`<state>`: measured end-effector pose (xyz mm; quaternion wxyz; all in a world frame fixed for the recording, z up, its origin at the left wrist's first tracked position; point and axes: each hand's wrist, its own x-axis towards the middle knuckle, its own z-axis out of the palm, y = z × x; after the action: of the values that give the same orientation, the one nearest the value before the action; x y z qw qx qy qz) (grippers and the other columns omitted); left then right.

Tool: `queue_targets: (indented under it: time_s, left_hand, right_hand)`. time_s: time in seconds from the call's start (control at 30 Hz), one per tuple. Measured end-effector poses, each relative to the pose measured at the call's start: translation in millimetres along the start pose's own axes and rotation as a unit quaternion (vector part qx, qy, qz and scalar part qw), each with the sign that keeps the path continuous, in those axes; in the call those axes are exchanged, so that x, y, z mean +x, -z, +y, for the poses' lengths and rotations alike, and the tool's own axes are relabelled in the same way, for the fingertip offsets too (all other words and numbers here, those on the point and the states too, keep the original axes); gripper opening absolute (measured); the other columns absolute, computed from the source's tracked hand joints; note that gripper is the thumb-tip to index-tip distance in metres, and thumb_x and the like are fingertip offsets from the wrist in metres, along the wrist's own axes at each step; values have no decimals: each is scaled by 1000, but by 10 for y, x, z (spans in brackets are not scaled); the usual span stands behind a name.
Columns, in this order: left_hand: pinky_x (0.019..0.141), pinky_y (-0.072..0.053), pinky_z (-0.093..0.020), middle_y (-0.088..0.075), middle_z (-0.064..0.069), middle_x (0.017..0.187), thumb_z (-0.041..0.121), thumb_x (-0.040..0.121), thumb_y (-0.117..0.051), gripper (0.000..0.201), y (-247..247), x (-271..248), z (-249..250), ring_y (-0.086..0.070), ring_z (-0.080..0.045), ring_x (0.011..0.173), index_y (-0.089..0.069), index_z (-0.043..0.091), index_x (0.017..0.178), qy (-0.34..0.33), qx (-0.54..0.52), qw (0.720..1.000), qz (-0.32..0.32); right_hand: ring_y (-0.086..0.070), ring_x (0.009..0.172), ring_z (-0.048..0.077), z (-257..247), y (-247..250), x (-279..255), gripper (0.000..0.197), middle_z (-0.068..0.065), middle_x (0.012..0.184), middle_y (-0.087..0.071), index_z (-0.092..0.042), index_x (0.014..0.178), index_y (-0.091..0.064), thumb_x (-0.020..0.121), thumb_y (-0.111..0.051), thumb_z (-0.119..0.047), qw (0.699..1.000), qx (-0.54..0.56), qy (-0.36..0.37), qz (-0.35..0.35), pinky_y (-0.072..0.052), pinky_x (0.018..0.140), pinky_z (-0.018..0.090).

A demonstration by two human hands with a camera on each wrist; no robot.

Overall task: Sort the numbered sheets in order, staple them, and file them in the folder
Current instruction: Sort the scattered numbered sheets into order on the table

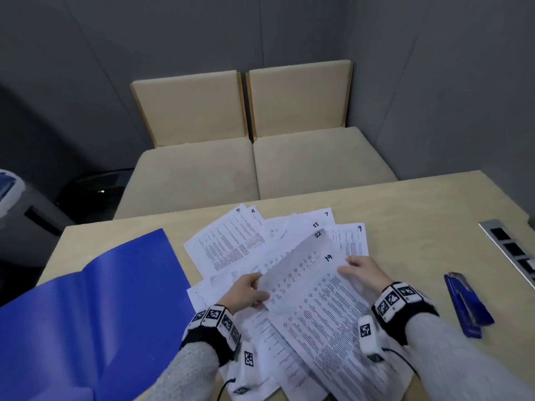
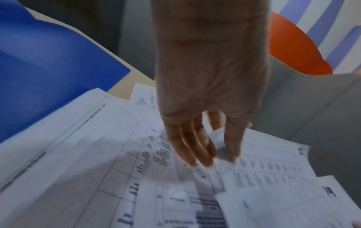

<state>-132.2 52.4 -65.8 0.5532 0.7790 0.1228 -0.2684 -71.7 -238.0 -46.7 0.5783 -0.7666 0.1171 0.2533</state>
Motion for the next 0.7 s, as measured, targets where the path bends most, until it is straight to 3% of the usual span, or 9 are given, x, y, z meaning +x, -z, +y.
queue_targets:
  time_s: [0.07, 0.13, 0.2, 0.27, 0.4, 0.5, 0.57, 0.63, 0.7]
  left_hand:
    - [74, -54, -35, -63, -5, 86, 17, 89, -64, 23, 44, 76, -23, -64, -19, 73, -56, 12, 110, -13, 70, 993, 98]
    - [77, -50, -33, -62, -9, 102, 21, 93, -58, 24, 73, 179, -37, -60, -19, 85, -56, 12, 115, -27, 133, 978, 155]
    - [82, -50, -34, -57, -13, 112, 19, 94, -53, 28, 62, 292, -34, -58, -22, 93, -51, 11, 121, -40, 154, 974, 160]
    - [88, -49, -37, -53, -14, 119, 17, 93, -53, 35, 23, 401, 17, -57, -26, 101, -46, 9, 127, -42, 132, 977, 164]
    - [92, -52, -46, -46, -17, 129, 15, 86, -61, 52, -42, 664, 88, -56, -33, 111, -39, 7, 132, 38, -44, 975, 213]
    - [66, -57, -36, -55, -17, 113, 13, 80, -68, 56, -81, 743, 123, -63, -28, 79, -40, 7, 128, 75, -148, 963, 213]
    - [46, -47, -23, -60, -9, 86, 10, 82, -65, 45, -107, 710, 153, -55, -20, 57, -40, 12, 120, 59, -133, 967, 211]
    - [45, -49, -25, -56, -2, 74, 10, 88, -58, 25, -138, 654, 163, -53, -20, 53, -46, 15, 110, 8, -72, 971, 227]
    - [58, -54, -39, -53, 1, 70, 12, 91, -53, 5, -172, 586, 119, -52, -21, 56, -54, 16, 88, -64, -22, 968, 243]
  right_hand:
    - [-55, 69, 16, 57, -24, -26, 19, 2, 72, -56, -11, 71, -54, 89, -61, -6, 997, -71, -1, 36, -43, 67, 24]
    - [-56, 75, 17, 146, -23, -29, 13, 3, 79, -59, -11, 77, -57, 89, -60, -10, 990, -133, -13, 47, -42, 65, 22]
    - [-61, 89, 24, 258, -20, -35, 4, 9, 94, -64, -8, 91, -61, 89, -60, -10, 985, -158, -40, 50, -47, 72, 26]
    - [-62, 100, 28, 371, -29, -43, 16, 12, 107, -65, -5, 104, -61, 89, -58, -10, 984, -157, -66, 53, -50, 87, 35]
    - [-59, 102, 24, 401, -42, -84, 21, 2, 103, -62, -8, 112, -58, 92, -56, -13, 985, -137, -82, 59, -48, 95, 38]
    - [-61, 97, 20, 385, -11, -65, 15, 5, 105, -64, -10, 107, -59, 93, -54, -11, 988, -118, -85, 51, -50, 87, 33]
    - [-62, 94, 20, 362, 19, -66, 11, 11, 111, -65, -12, 102, -58, 93, -52, -8, 990, -99, -86, 49, -50, 77, 28]
    - [-61, 96, 22, 352, 50, -45, 15, 15, 117, -63, -9, 106, -57, 93, -51, -5, 991, -84, -83, 64, -48, 75, 28]
    - [-56, 107, 25, 336, 72, -34, 30, 14, 128, -56, -5, 122, -51, 92, -51, -2, 988, -90, -79, 99, -46, 85, 31]
